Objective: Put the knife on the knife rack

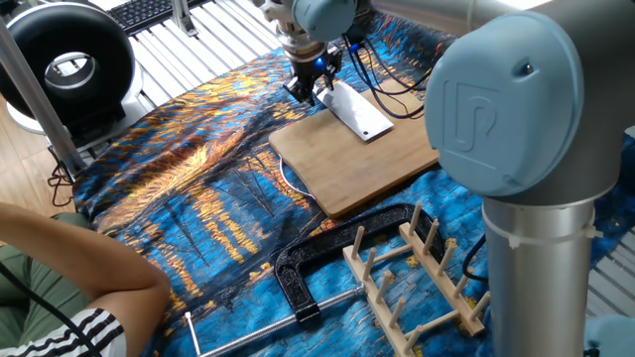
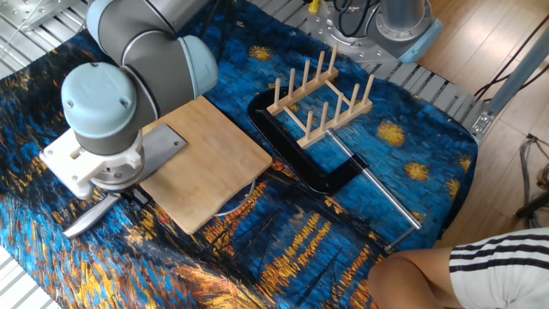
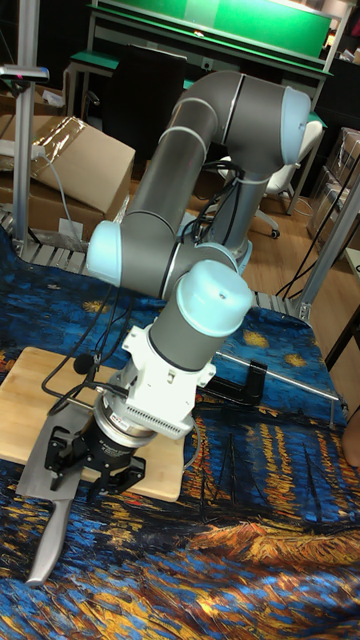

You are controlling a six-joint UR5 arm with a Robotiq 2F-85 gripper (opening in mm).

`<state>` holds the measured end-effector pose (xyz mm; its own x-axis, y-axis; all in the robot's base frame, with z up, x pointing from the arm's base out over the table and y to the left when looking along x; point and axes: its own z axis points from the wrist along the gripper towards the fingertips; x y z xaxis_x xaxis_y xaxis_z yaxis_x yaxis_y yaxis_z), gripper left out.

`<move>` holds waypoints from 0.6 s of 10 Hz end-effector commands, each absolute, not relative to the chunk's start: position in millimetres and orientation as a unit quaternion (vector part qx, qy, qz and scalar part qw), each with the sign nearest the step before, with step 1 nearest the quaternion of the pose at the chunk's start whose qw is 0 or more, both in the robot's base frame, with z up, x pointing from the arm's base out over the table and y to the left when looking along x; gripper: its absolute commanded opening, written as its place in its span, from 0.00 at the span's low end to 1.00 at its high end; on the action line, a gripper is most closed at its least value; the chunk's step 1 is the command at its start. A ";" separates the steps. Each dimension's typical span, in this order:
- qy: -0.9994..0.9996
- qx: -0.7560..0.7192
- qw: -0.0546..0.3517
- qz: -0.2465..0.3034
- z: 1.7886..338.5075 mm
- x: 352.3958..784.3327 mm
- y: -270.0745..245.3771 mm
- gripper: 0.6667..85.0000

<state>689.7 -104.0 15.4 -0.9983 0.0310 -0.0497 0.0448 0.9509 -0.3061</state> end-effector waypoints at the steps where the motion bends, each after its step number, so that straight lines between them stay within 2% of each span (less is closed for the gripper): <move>1: 0.986 0.025 0.016 -0.165 14.1 686.8 -108.2 0.60; 6: 0.984 0.028 0.007 -0.175 10.9 684.1 -111.9 0.60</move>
<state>685.9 -110.3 12.6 -0.9987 0.0394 -0.0311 0.0477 0.9392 -0.3400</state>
